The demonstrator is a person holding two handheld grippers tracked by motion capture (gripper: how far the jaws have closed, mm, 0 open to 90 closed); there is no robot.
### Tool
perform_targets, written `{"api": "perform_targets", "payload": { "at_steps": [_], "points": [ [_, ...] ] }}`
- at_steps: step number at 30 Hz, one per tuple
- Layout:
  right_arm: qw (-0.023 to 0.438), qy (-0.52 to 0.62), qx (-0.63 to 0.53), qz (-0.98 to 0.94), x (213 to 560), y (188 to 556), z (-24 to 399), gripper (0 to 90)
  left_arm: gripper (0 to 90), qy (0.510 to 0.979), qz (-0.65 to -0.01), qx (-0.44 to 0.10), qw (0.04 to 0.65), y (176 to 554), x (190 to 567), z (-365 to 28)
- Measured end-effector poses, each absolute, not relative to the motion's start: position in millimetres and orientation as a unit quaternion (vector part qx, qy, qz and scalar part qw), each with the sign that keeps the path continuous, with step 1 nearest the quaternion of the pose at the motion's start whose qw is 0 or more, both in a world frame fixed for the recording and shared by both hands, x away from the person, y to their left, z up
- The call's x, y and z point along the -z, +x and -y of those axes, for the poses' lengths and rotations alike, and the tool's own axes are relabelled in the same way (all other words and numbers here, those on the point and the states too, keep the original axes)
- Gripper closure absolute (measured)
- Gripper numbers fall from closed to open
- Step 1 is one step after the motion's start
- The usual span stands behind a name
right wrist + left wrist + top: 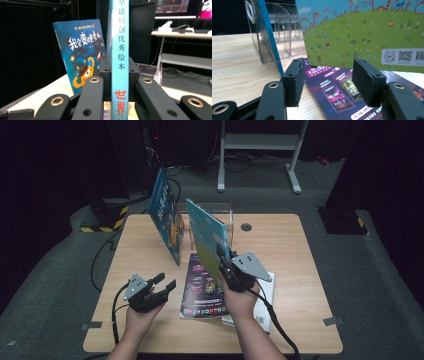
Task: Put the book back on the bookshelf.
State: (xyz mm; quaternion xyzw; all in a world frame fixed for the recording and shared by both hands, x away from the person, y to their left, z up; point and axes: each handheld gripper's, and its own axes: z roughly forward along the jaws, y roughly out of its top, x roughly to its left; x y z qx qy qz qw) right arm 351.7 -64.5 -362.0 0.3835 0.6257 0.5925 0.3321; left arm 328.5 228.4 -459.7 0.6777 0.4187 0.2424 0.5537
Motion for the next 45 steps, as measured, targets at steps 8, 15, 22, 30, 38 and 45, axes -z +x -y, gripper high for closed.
{"api": "perform_targets", "payload": {
  "at_steps": [8, 15, 22, 30, 38, 45],
  "points": [
    [0.327, 0.391, -0.576, -0.639, 370, 330, 64, 80.9, 37.2, 0.685, -0.373, -0.256, 0.571, 316, 424, -204],
    [0.336, 0.397, -0.569, -0.638, 380, 314, 62, 80.6, 31.8, 0.676, -0.343, -0.254, 0.601, 304, 383, -179],
    [0.347, 0.395, -0.570, -0.631, 390, 302, 57, 80.2, 29.5, 0.676, -0.319, -0.253, 0.614, 296, 349, -150],
    [0.347, 0.391, -0.578, -0.627, 396, 294, 49, 78.8, 26.7, 0.681, -0.314, -0.246, 0.614, 298, 338, -128],
    [0.349, 0.380, -0.585, -0.625, 400, 288, 40, 77.2, 25.6, 0.675, -0.325, -0.242, 0.616, 301, 336, -126],
    [0.351, 0.371, -0.586, -0.629, 402, 285, 34, 76.3, 24.3, 0.672, -0.340, -0.252, 0.608, 301, 336, -126]
  ]
}}
